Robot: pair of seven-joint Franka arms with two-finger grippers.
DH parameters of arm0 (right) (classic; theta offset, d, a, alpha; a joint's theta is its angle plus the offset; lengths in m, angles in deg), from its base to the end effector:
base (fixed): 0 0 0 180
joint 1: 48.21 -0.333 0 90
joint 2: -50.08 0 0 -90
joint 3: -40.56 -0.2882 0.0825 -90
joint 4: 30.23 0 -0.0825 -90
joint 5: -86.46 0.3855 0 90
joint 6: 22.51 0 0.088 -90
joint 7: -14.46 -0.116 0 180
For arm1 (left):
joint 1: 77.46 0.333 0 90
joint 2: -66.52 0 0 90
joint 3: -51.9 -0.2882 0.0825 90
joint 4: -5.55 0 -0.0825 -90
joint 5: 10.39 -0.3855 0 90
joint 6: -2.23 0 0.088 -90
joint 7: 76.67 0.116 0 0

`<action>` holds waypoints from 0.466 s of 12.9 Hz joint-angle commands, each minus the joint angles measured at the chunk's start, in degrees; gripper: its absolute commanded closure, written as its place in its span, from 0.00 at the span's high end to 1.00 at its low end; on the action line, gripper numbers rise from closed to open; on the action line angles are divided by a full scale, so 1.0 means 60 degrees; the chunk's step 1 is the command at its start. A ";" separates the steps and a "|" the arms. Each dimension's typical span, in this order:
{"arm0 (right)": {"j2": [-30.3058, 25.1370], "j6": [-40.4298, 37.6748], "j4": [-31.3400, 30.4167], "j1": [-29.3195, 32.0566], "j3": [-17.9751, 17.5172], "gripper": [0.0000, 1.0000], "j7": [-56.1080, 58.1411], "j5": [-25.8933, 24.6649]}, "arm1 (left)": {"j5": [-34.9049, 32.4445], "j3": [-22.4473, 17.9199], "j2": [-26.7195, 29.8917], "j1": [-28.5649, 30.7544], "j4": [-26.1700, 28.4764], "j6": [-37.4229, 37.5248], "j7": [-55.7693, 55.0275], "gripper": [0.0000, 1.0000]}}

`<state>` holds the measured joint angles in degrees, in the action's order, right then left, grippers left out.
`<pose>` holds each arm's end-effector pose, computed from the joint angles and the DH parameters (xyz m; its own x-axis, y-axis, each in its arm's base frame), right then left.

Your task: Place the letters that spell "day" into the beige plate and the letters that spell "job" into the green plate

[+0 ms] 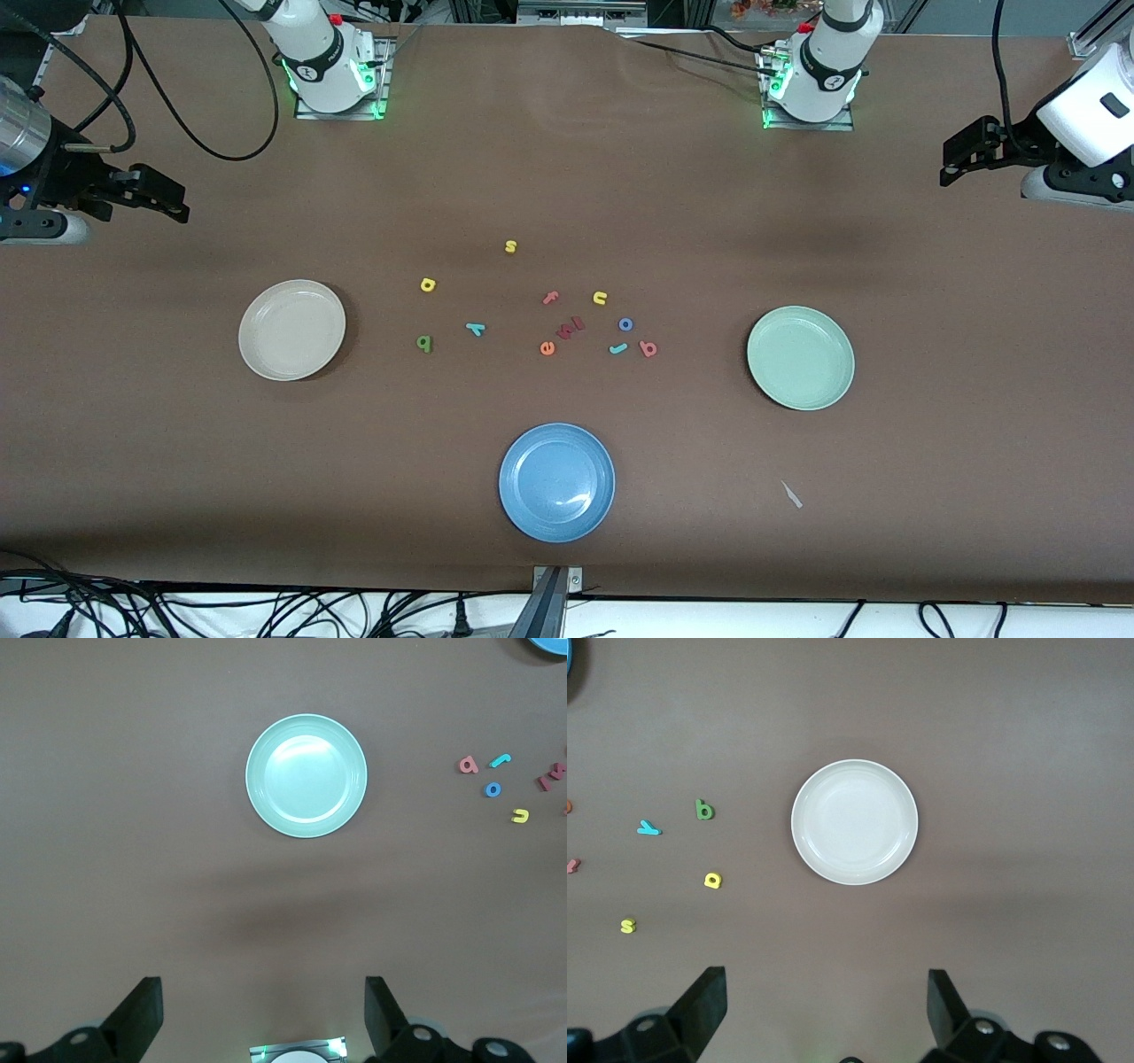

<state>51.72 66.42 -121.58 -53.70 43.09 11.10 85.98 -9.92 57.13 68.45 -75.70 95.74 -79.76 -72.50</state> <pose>0.5588 0.0282 0.5591 0.9975 -0.0073 -0.0701 -0.0064 -0.9999 0.0138 0.5293 -0.0339 0.5930 0.9851 -0.1333 -0.1087 -0.1327 -0.9911 0.0131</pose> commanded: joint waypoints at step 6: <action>-0.0068 -0.0086 0.0020 0.0022 -0.0012 1.00 -0.0041 0.0153 | -0.0123 0.0168 0.0029 -0.0074 -0.0163 0.0204 0.0199 1.00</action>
<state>51.72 66.42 -121.58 -53.70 43.09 11.10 86.02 -9.92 57.41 68.45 -75.94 95.74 -79.72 -72.47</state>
